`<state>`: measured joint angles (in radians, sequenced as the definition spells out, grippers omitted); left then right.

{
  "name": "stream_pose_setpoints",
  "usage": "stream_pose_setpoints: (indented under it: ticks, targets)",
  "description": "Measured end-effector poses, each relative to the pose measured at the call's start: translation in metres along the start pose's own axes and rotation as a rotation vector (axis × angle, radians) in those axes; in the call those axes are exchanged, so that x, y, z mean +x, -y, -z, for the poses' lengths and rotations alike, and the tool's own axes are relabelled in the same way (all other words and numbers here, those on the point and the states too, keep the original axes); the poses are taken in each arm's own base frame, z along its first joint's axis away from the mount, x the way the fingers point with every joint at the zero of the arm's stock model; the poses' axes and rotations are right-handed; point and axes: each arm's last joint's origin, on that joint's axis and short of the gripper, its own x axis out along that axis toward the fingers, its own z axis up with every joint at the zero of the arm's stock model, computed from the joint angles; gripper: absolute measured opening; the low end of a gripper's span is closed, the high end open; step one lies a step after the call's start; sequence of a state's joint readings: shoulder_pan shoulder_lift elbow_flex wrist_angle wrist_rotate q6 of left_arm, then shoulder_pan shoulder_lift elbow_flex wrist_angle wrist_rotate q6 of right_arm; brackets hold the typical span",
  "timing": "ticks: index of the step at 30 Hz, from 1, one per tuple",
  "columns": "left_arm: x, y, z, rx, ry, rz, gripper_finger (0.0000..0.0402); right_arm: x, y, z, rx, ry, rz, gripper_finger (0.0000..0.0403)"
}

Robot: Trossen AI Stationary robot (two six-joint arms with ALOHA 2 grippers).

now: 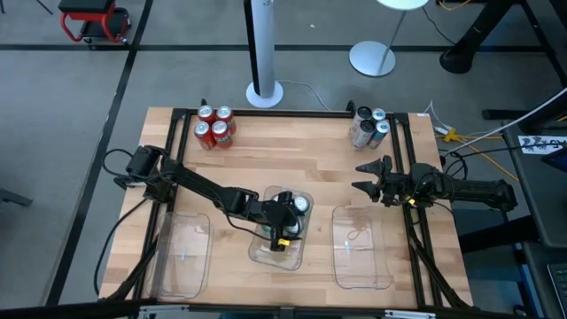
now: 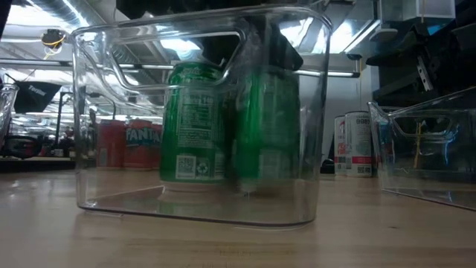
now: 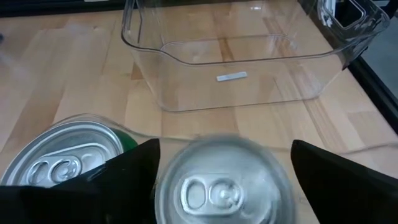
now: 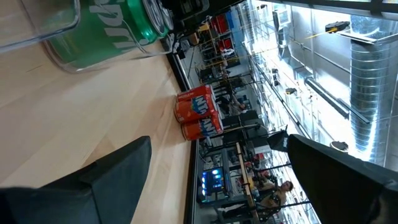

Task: Sort soda cans
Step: Put the green soda can into the middle transparent bin, then put the white-pink soda can into the right transparent bin

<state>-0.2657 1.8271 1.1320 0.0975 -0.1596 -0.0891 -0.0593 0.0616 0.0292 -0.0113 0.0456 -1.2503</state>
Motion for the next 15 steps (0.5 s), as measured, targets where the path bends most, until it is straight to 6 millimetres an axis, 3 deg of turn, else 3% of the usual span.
stream_pose_setpoints:
  ticks: [8, 15]
  targets:
    - [-0.002, 0.0, -0.001, 0.051, -0.005, 0.001, 0.037, 0.0, 0.0, 0.0, 0.0, 0.0, 0.0, 0.0376]
    - [-0.03, -0.006, -0.022, 0.081, 0.038, -0.01, 0.0371, 0.0, 0.0, 0.0, 0.0, -0.002, 0.005, 0.0376]
